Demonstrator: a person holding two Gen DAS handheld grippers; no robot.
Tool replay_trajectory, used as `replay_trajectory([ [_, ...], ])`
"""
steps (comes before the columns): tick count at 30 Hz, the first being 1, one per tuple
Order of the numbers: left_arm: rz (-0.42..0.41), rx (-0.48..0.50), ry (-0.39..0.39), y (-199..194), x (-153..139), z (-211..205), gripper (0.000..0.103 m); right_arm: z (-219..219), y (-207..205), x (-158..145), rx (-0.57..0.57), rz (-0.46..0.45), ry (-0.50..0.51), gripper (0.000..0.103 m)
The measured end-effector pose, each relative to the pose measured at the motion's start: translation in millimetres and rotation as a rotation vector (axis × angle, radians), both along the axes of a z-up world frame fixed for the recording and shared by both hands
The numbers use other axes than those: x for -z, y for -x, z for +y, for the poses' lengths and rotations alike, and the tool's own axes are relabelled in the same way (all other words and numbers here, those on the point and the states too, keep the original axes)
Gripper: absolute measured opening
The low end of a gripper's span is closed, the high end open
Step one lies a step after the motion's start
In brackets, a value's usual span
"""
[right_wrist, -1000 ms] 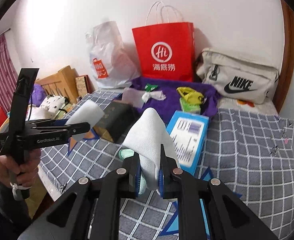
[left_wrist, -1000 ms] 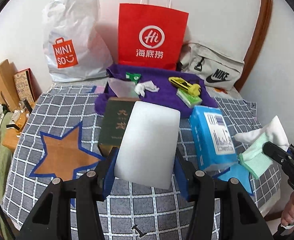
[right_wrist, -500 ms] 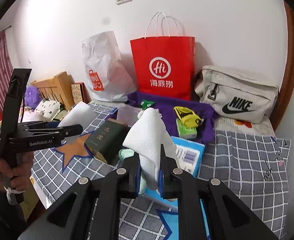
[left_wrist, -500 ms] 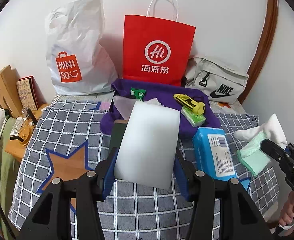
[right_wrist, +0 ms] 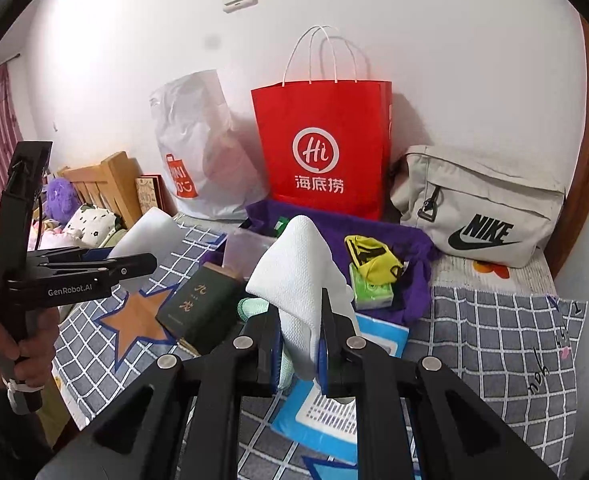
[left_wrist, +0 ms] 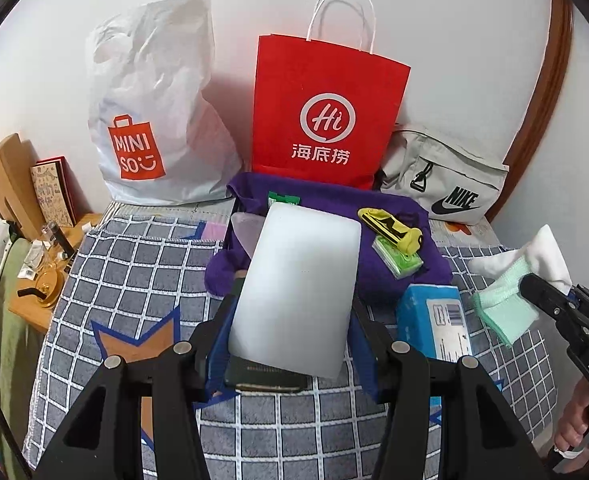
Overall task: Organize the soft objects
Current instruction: 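Carry the white foam block and white gloves over the purple towel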
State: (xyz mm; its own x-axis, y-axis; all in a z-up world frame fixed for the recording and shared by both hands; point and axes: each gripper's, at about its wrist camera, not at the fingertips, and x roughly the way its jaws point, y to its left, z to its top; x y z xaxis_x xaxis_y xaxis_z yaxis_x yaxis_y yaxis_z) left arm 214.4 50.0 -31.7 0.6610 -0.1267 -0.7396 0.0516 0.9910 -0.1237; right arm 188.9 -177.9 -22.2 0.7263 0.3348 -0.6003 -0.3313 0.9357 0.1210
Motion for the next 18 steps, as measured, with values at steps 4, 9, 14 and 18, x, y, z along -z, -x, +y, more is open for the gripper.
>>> replay_trajectory([
  [4, 0.011, 0.008, 0.019, -11, 2, -1, 0.050, 1, -10, -3, -0.004, -0.010, -0.004, 0.014],
  [9, 0.025, 0.012, 0.021, -24, 8, -3, 0.050, 4, -23, -4, -0.011, -0.011, -0.005, 0.014],
  [14, 0.036, 0.012, 0.025, -40, 13, -3, 0.050, 9, -39, 0, -0.019, -0.003, 0.001, 0.014],
  [18, 0.040, 0.006, 0.032, -50, 14, -1, 0.050, 11, -52, 4, -0.019, 0.005, -0.001, 0.014],
])
